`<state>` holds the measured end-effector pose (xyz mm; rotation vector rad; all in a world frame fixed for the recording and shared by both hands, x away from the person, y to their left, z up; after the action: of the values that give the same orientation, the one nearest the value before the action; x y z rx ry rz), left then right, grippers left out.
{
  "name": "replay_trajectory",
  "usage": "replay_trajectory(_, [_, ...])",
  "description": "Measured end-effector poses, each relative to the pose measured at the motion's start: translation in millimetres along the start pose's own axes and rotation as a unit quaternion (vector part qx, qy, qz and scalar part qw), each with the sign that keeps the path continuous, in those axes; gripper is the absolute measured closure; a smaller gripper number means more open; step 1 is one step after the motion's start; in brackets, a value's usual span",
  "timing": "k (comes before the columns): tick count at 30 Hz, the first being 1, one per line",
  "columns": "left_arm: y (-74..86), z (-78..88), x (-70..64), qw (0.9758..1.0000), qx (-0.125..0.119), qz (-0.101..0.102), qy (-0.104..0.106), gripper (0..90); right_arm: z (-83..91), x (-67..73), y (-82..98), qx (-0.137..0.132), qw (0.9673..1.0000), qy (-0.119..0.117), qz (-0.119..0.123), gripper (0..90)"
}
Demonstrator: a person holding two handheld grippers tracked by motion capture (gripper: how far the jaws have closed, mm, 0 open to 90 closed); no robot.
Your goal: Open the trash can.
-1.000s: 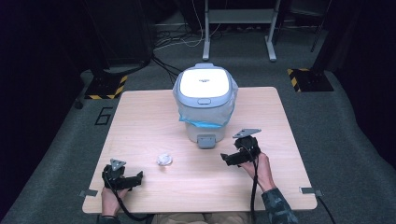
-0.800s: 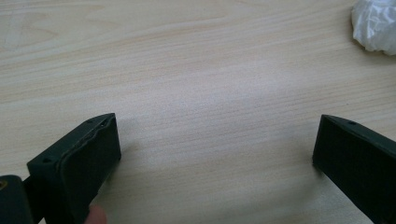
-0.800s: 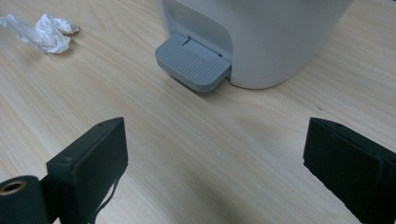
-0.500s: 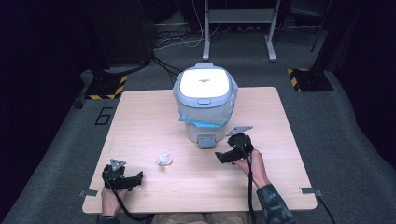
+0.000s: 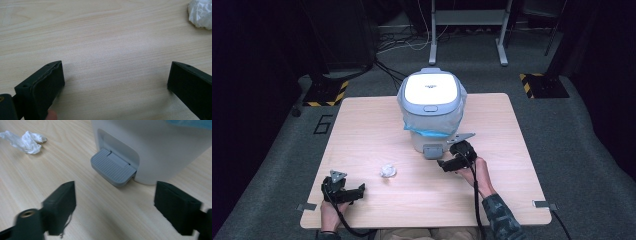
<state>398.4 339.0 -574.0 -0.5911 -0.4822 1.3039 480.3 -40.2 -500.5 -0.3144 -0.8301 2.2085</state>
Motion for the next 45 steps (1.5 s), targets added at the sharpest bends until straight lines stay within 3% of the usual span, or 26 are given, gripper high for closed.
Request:
replay_trajectory(3, [0.0,0.0,0.0,1.0,0.0,0.0,0.0,0.7,-4.3,0.8,-1.7,0.005,0.9999,0.014,0.0,42.8])
replay_trajectory(4, [0.0,0.0,0.0,1.0,0.0,0.0,0.0,0.7,-7.6,1.5,-2.4,0.006,0.9998,0.017,0.005,53.8])
replay_trajectory(5, [0.0,0.0,0.0,1.0,0.0,0.0,0.0,0.7,-7.6,1.5,-2.4,0.006,0.9998,0.017,0.005,53.8])
replay_trajectory(8, [0.0,0.0,0.0,1.0,0.0,0.0,0.0,0.7,-9.9,3.4,-5.4,-0.012,0.9995,0.024,0.015,72.6])
replay_trajectory(12, [0.0,0.0,0.0,1.0,0.0,0.0,0.0,0.7,-13.5,6.6,-9.0,-0.026,0.9984,0.042,0.026,90.0])
replay_trajectory(17, [0.0,0.0,0.0,1.0,0.0,0.0,0.0,0.7,-20.9,8.1,-12.3,-0.035,0.9968,0.059,0.041,90.0])
replay_trajectory(22, [0.0,0.0,0.0,1.0,0.0,0.0,0.0,0.7,-30.0,8.5,-12.7,-0.038,0.9963,0.067,0.038,90.0])
replay_trajectory(30, [0.0,0.0,0.0,1.0,0.0,0.0,0.0,0.7,-49.8,13.1,-12.2,-0.043,0.9899,0.116,0.07,90.0])
replay_trajectory(41, [0.0,0.0,0.0,1.0,0.0,0.0,0.0,0.7,-57.2,16.2,-7.4,-0.045,0.9869,0.135,0.077,90.0])
replay_trajectory(45, [0.1,0.0,0.0,1.0,0.0,0.0,0.0,0.7,-59.1,13.8,-2.9,-0.074,0.9861,0.129,0.074,90.0])
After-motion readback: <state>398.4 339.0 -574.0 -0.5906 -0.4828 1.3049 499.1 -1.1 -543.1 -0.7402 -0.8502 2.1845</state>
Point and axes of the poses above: each handheld gripper's, and its own axes: z roughly backward along the jaws, y roughly out of its underside, x roughly to its left, the point moved 6 cm from there along -z, roughly forward along the jaws, and after that the axes turned 5 degrees about x, right-handed, at the moved point
